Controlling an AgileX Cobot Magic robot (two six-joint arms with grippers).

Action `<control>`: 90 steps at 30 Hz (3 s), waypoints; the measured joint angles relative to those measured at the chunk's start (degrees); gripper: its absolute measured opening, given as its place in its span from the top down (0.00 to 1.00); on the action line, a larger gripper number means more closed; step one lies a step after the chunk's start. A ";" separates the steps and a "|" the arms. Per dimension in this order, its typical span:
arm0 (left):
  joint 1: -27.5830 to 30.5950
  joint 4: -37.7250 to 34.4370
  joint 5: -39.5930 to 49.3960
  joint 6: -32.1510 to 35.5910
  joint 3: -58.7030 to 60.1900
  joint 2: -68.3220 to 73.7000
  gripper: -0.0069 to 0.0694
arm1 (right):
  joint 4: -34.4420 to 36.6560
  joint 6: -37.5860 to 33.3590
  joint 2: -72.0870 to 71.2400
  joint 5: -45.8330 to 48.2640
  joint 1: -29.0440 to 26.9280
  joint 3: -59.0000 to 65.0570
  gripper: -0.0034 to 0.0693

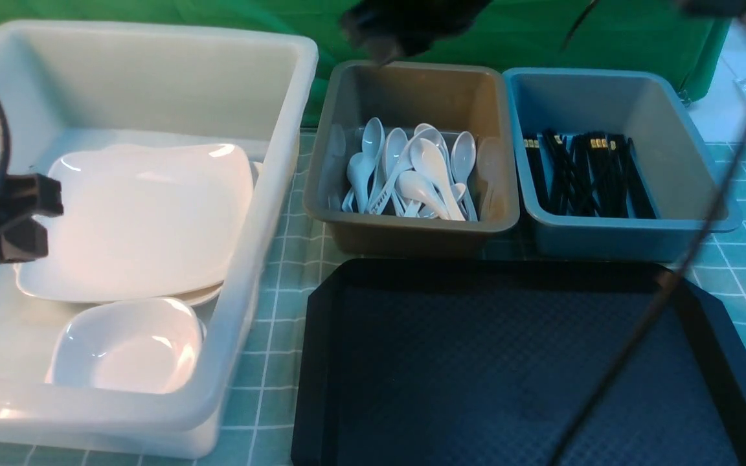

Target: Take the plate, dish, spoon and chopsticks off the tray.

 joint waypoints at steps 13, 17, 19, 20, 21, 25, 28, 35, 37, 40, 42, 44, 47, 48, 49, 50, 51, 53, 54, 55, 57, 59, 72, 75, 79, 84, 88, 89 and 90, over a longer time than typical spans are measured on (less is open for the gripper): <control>12.25 -7.56 3.88 4.95 -24.86 26.65 0.90 | -14.56 5.29 -23.96 1.27 -0.06 18.71 0.92; 12.25 -3.15 0.93 5.01 -34.50 37.41 0.90 | -15.66 6.54 -31.97 1.17 -0.06 29.02 0.92; 12.25 0.08 -1.71 4.67 -39.10 43.44 0.90 | -16.83 7.97 -35.70 1.17 -0.06 33.29 0.92; 12.25 0.08 -1.70 4.63 -39.50 43.44 0.90 | -16.86 7.97 -35.71 1.17 -0.06 33.29 0.92; 12.25 1.70 -2.83 4.40 -42.03 47.03 0.90 | -17.18 8.62 -38.12 1.17 -0.06 35.56 0.92; 12.25 3.84 -4.91 4.11 -46.75 54.08 0.90 | -18.89 10.76 -42.97 1.17 -0.06 38.43 0.92; 12.25 4.80 -6.99 2.95 -47.84 57.40 0.90 | -21.40 12.39 -45.95 1.27 -0.06 38.81 0.92; 12.25 6.12 -10.77 2.01 -48.07 63.06 0.89 | -23.02 12.81 -51.04 1.27 -0.06 38.85 0.92; 12.25 6.12 -12.17 1.90 -48.26 63.71 0.89 | -23.06 12.81 -51.84 1.27 -0.06 38.85 0.92; 12.25 6.12 -13.90 1.90 -48.32 65.23 0.89 | -23.25 12.81 -52.50 1.27 -0.06 38.85 0.92; 12.25 5.85 -14.85 1.90 -48.32 65.62 0.89 | -23.25 12.81 -52.54 1.27 -0.06 38.85 0.92; 12.25 5.33 -15.40 1.90 -48.32 65.75 0.89 | -23.25 12.81 -52.54 1.27 -0.06 38.85 0.92; 12.25 1.67 -18.33 3.51 -48.39 65.91 0.89 | -23.25 12.81 -52.62 1.27 -0.06 39.38 0.92; 12.25 -0.11 -18.69 4.61 -48.52 65.91 0.89 | -23.25 12.81 -52.62 1.27 -0.06 39.44 0.92; 12.25 -2.67 -18.97 6.25 -48.86 65.91 0.89 | -23.25 12.81 -52.62 1.27 -0.06 39.44 0.92; 12.25 -4.60 -19.13 7.26 -48.97 65.91 0.89 | -23.25 12.81 -52.62 1.27 -0.06 39.44 0.92; 12.25 -7.08 -19.18 9.32 -49.02 65.85 0.89 | -23.25 12.81 -52.62 1.27 -0.06 39.44 0.92; 12.25 -9.96 -18.62 13.01 -49.02 65.63 0.89 | -23.25 12.81 -52.62 1.27 -0.06 39.44 0.92; 12.25 -11.41 -17.50 14.96 -49.02 65.31 0.89 | -23.32 12.81 -52.62 1.27 -0.06 39.44 0.92; 12.25 -12.13 -15.99 15.62 -49.02 64.81 0.89 | -23.32 12.81 -52.62 1.27 -0.06 39.44 0.92; 12.25 -12.43 -14.49 15.93 -49.02 64.06 0.89 | -23.32 12.81 -52.62 1.27 -0.06 39.44 0.92; 12.25 -12.59 -8.58 16.79 -49.02 60.85 0.89 | -23.32 12.81 -52.62 1.27 -0.06 39.44 0.92; 11.77 -6.80 9.45 15.03 -26.64 43.62 0.89 | -23.26 12.86 -52.62 1.15 -0.06 39.44 0.92; 11.47 -6.85 6.28 14.93 -21.32 42.63 0.89 | -23.26 12.86 -52.62 1.15 -0.06 39.44 0.92; 11.47 -2.68 3.99 11.84 -18.54 42.75 0.89 | -23.26 12.86 -52.62 1.10 -0.06 39.44 0.92; 11.58 6.28 -2.71 4.89 -18.39 43.07 0.89 | -23.26 12.80 -52.62 1.10 -0.06 39.44 0.92; 11.68 8.48 -5.80 3.51 -18.94 43.26 0.89 | -23.26 12.80 -52.62 1.10 -0.06 39.44 0.92; 11.68 8.71 -5.86 3.51 -19.37 43.26 0.89 | -23.26 12.80 -52.62 1.10 -0.06 39.44 0.92; 11.68 8.70 -5.58 3.51 -19.92 43.26 0.89 | -23.26 12.76 -52.62 1.10 -0.06 39.44 0.92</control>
